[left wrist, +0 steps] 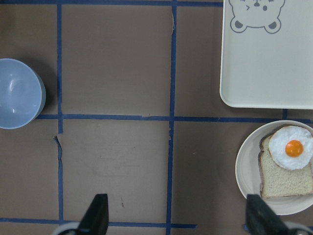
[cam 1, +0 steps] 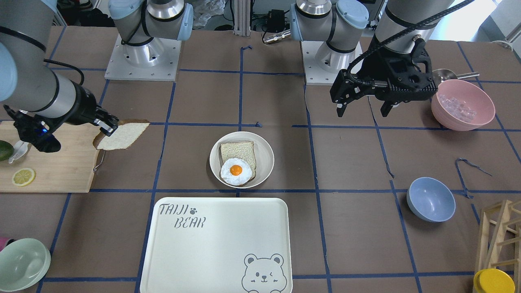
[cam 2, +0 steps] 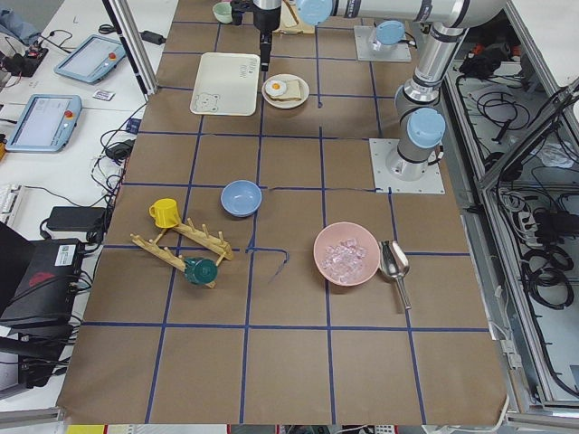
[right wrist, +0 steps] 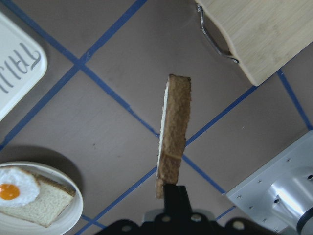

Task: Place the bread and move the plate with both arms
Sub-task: 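Lift the bread slice with the right gripper and carry it toward the plate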

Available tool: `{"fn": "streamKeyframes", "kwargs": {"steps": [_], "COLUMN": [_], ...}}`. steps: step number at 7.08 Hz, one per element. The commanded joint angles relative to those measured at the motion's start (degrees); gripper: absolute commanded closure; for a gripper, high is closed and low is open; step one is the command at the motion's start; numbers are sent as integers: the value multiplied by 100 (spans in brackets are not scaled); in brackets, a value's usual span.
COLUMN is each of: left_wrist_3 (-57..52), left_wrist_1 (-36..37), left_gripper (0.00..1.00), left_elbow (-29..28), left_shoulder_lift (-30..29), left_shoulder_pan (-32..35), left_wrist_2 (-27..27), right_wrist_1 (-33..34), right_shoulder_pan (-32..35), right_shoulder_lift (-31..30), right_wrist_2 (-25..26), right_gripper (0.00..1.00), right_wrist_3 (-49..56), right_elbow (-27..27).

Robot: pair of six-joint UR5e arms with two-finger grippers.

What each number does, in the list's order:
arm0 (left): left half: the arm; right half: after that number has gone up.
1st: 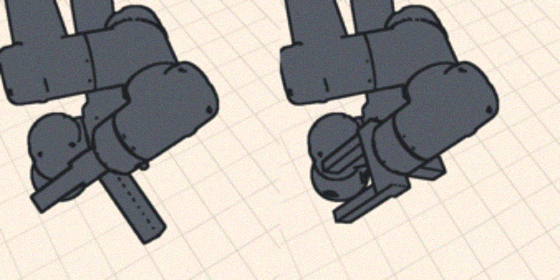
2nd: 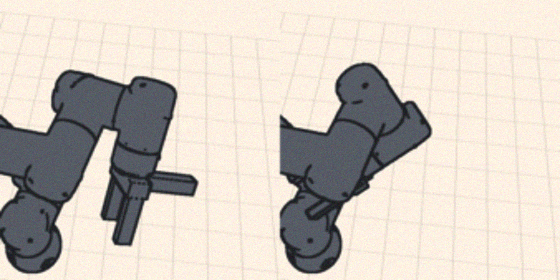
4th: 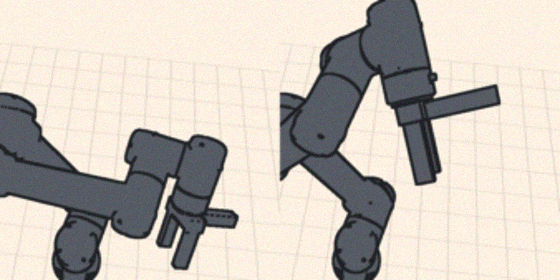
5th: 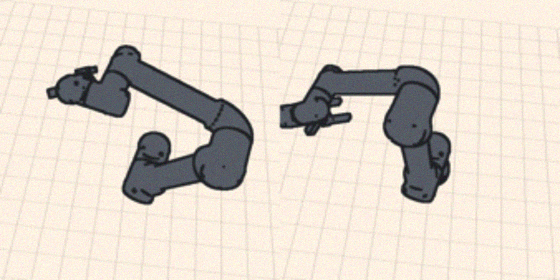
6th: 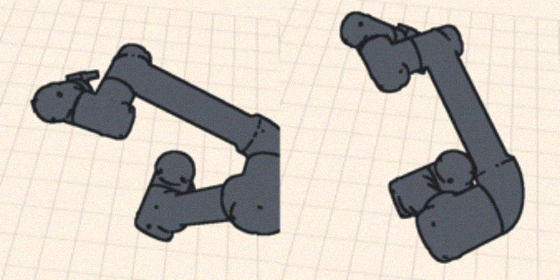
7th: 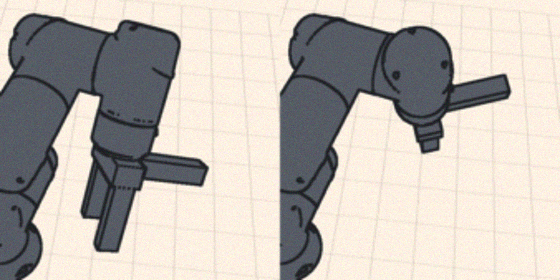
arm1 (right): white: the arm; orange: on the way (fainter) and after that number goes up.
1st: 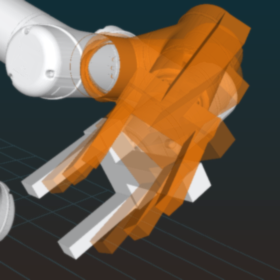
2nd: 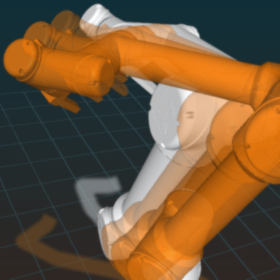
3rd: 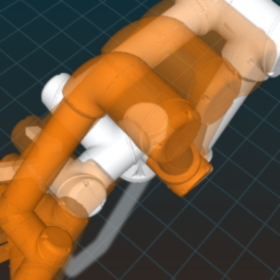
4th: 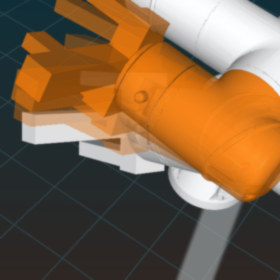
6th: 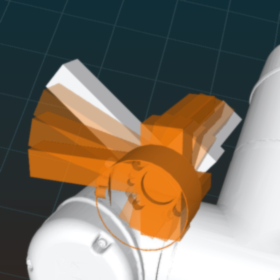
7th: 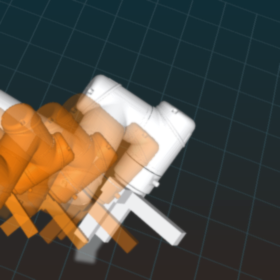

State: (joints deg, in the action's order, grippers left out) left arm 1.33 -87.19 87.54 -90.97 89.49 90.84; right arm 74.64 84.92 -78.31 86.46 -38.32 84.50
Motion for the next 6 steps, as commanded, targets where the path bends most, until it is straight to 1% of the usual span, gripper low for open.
{"fn": "streamKeyframes", "kwargs": {"steps": [1, 2, 3, 5, 6], "left_wrist_3": [-1, -10, -10, -19, -27], "left_wrist_1": [0, 0, 0, 0, 0], "left_gripper": [0, 0, 0, 0, 0], "left_elbow": [0, 0, 0, 0, 0], "left_shoulder_lift": [0, 0, -9, -9, -9], "left_shoulder_pan": [-2, -2, -2, -11, -11], "left_wrist_2": [-5, -5, 4, 4, 4], "right_wrist_1": [181, 531, 699, 807, 807], "right_shoulder_pan": [777, 1137, 1524, 1939, 2036], "right_shoulder_lift": [44, 131, 228, 290, 325], "right_wrist_2": [-653, -944, -973, -1305, -1298], "right_gripper": [100, 100, 100, 100, 100], "right_wrist_3": [-1313, -1989, -2439, -2837, -2822], "right_elbow": [-109, -126, -127, -118, -83]}}
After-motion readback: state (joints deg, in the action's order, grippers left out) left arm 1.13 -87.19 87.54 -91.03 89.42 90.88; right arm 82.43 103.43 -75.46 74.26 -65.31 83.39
